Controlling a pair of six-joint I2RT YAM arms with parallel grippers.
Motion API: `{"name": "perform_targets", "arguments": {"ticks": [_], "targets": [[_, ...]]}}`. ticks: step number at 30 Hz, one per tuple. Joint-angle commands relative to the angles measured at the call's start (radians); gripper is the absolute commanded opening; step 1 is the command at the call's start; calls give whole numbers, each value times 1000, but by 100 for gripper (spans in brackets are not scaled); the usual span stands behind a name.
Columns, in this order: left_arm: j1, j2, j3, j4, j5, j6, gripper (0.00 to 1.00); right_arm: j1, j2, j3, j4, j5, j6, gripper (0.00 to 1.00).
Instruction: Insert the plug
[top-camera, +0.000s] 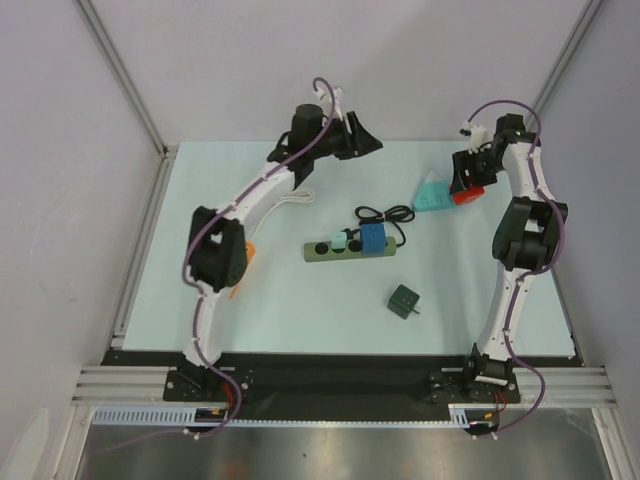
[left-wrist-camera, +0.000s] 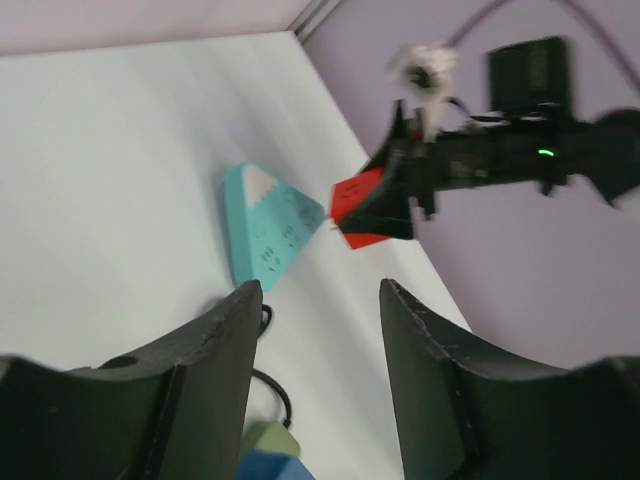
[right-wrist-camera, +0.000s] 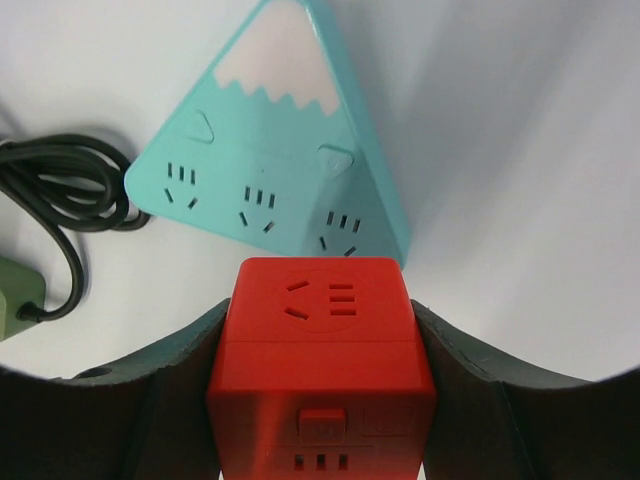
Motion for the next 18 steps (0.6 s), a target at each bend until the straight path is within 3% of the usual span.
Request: {"name": "perform_targets", "arguments": {"ticks": [1,4,7,14,18], "targets": [[-47,-262,-226,-122,61,134,57,-4,21,54,-88,-39,-11,0],[-70,-392,-460,-102,57,151,58,7,47,75,-83,-38,5,0],[-82,-534,-598,-149,60,204,59,13,37,72,-43,-6,23,0],[-82,-735,-718,-332,-32,375,62,15,17,83,6,11,46,0],[-82,-817,-767,-365,-176,468,64,16,24,78,30,31,68,0]]}}
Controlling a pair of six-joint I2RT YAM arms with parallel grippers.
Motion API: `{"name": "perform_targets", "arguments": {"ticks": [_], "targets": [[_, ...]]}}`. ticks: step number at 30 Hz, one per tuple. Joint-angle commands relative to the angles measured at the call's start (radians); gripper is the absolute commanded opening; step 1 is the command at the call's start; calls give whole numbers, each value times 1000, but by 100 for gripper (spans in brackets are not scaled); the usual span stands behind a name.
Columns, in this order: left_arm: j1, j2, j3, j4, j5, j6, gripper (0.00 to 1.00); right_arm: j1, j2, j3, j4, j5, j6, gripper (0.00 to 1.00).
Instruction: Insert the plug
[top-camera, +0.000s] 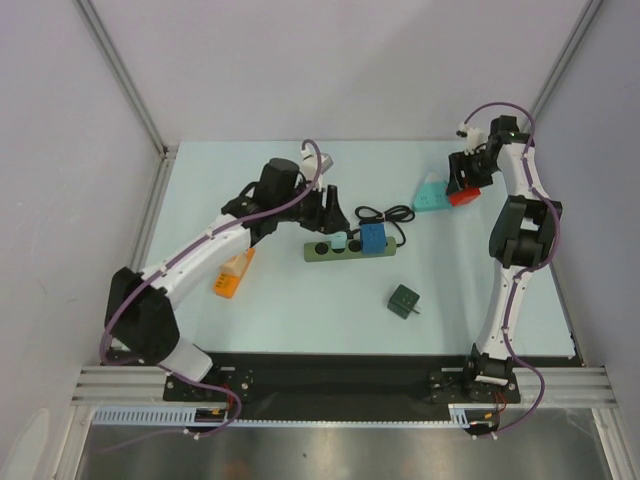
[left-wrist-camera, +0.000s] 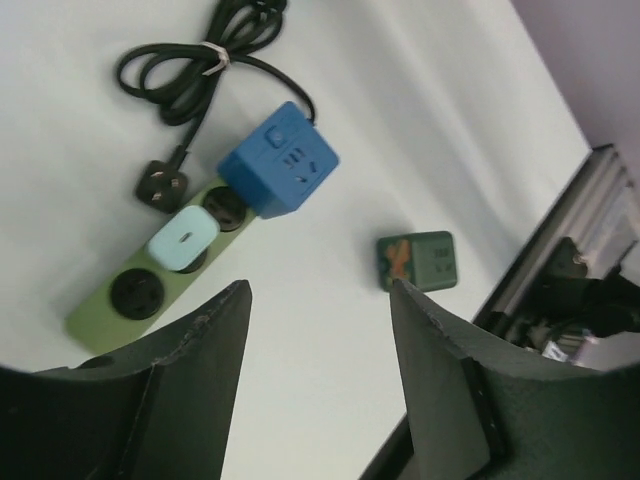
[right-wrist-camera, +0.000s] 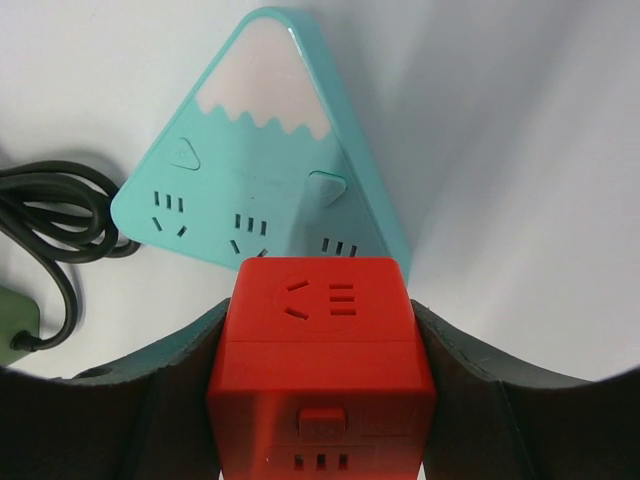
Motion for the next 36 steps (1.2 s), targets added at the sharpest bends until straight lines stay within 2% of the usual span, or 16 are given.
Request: {"name": "perform_targets", "arguments": {"ticks": [1,4,9,17,27,36], "targets": [[4,-126,-33,-42,-143,139,64,2,-27,45,48,24,35,0],[5,-171,-73,-47,-190,177,65,1,-28,45,68,24,46,0],[5,-196,-129,-15,-155,179,66,2,-25,47,100,8,79,0],[63,-206,-130,10,-68,137,66,21,15,70,85,50,112,0],[73,-243,-135,13,-74,139,67,27,47,64,66,87,115,0],[74,-246,-136,13,-69,137,68,35,10,34,63,129,102,0]]}}
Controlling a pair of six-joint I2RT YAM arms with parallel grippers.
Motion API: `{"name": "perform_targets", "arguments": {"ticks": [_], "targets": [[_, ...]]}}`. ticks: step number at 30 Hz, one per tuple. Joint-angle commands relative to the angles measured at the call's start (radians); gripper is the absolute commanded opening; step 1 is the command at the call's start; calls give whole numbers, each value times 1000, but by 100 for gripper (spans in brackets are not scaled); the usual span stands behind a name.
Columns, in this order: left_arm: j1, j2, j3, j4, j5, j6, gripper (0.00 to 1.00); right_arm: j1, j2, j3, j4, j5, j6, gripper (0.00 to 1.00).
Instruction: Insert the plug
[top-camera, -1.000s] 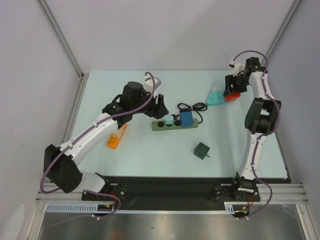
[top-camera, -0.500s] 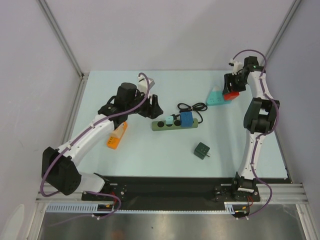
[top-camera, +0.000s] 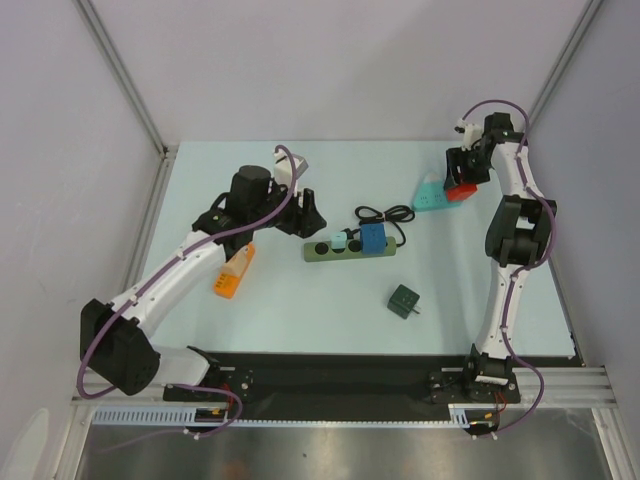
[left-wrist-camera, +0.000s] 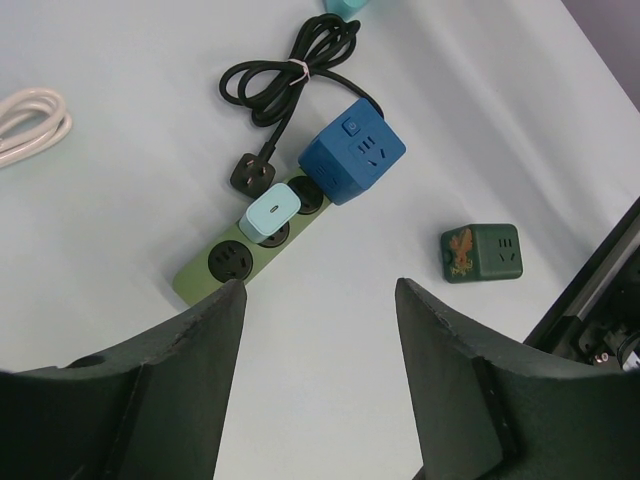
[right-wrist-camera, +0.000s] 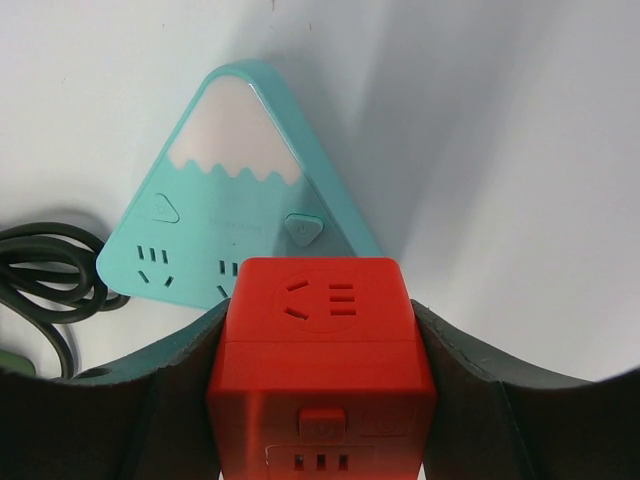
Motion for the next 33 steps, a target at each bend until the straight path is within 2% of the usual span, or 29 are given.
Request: {"name": "perform_targets", "arguments": {"ticks": [1,23,33], "targets": [[2,-35,1,29,25,-2,68,9,-19,5,-3,36,-6,0],[2,-48,-7,29,22,-2,68,27,-59,-46,-9,51,16,0],[2,-47,-7,29,28,-5,68,30,-72,-92,4,108,31,0]]}}
